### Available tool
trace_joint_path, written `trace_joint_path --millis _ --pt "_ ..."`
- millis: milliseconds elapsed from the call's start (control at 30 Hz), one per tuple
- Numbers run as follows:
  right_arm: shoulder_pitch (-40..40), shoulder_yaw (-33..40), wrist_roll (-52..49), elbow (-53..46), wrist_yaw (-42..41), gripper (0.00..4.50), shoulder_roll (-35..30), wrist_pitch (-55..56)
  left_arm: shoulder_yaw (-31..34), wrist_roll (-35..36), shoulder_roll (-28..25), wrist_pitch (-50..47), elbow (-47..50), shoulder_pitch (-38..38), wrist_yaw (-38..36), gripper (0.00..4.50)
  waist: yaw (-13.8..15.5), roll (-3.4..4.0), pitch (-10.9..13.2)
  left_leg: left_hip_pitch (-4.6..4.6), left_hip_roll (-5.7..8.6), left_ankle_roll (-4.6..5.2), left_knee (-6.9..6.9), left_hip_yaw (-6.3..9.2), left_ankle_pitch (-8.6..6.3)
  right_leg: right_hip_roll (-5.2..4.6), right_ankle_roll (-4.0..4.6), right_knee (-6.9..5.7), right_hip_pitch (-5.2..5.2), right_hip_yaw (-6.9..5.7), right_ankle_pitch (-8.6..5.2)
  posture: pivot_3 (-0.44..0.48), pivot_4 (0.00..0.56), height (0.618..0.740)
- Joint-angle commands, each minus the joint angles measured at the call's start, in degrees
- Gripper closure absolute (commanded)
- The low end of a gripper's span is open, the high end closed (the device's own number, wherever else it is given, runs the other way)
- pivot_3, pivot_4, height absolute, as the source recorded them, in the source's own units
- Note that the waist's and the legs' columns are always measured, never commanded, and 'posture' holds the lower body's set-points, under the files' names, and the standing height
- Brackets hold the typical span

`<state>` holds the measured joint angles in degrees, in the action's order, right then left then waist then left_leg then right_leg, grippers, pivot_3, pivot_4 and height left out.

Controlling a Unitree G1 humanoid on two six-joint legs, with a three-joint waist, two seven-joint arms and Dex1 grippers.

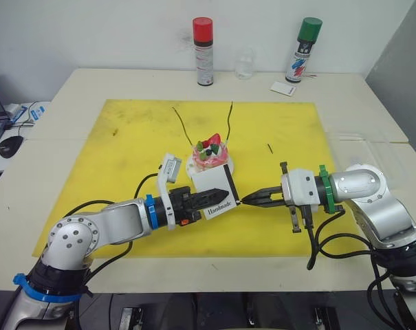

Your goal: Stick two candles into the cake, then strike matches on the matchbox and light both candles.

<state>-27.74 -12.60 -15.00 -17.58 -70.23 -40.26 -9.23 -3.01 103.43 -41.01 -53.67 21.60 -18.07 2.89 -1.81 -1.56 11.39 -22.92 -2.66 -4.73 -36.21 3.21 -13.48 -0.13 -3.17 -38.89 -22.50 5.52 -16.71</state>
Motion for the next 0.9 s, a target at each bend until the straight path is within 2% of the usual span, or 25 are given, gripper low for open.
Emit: trace_joint_path --millis 33,500,700,800,900 --pt "-0.82 0.34 0.37 -0.5 0.38 4.48 -0.17 0.73 0.83 0.74 0.45 -0.02 1.73 -0.4 0.04 4.5 0.0 0.0 0.0 0.0 0.0 0.0 -0.01 0.0 0.0 0.0 0.0 0.0 0.01 0.0 0.0 0.0 0.15 0.74" --pt "-0.74 0.08 1.27 1.09 -0.05 4.48 -0.47 1.37 1.07 1.55 0.37 0.14 2.52 0.36 0.57 4.5 0.0 0.0 0.0 0.03 0.0 0.0 -0.1 0.03 0.0 0.0 0.0 -0.02 0.09 -0.02 0.0 0.0 0.15 0.74" --pt "0.14 -2.32 3.82 0.99 -1.6 4.48 -1.02 4.91 0.99 1.93 0.9 0.55 2.67 0.27 1.1 4.5 0.0 0.0 0.0 0.03 0.0 0.0 -0.18 0.04 0.0 0.0 -0.01 -0.04 0.12 -0.03 0.01 0.0 0.15 0.74" --pt "1.99 -4.88 4.51 -0.46 -5.65 4.48 -3.81 5.83 1.58 3.0 2.0 1.65 1.64 -0.01 2.07 4.5 0.05 0.0 0.0 0.03 0.01 0.0 -0.21 0.05 0.0 0.0 -0.02 -0.04 0.15 -0.04 0.01 0.0 0.15 0.74" --pt "3.76 -4.36 2.53 -2.56 -8.46 4.48 -7.25 3.71 3.24 4.44 2.04 2.6 0.3 0.2 2.77 4.5 0.26 0.0 0.0 0.0 0.01 0.01 -0.35 0.1 -0.01 -0.01 -0.03 -0.03 0.18 -0.07 0.01 0.0 0.15 0.74"
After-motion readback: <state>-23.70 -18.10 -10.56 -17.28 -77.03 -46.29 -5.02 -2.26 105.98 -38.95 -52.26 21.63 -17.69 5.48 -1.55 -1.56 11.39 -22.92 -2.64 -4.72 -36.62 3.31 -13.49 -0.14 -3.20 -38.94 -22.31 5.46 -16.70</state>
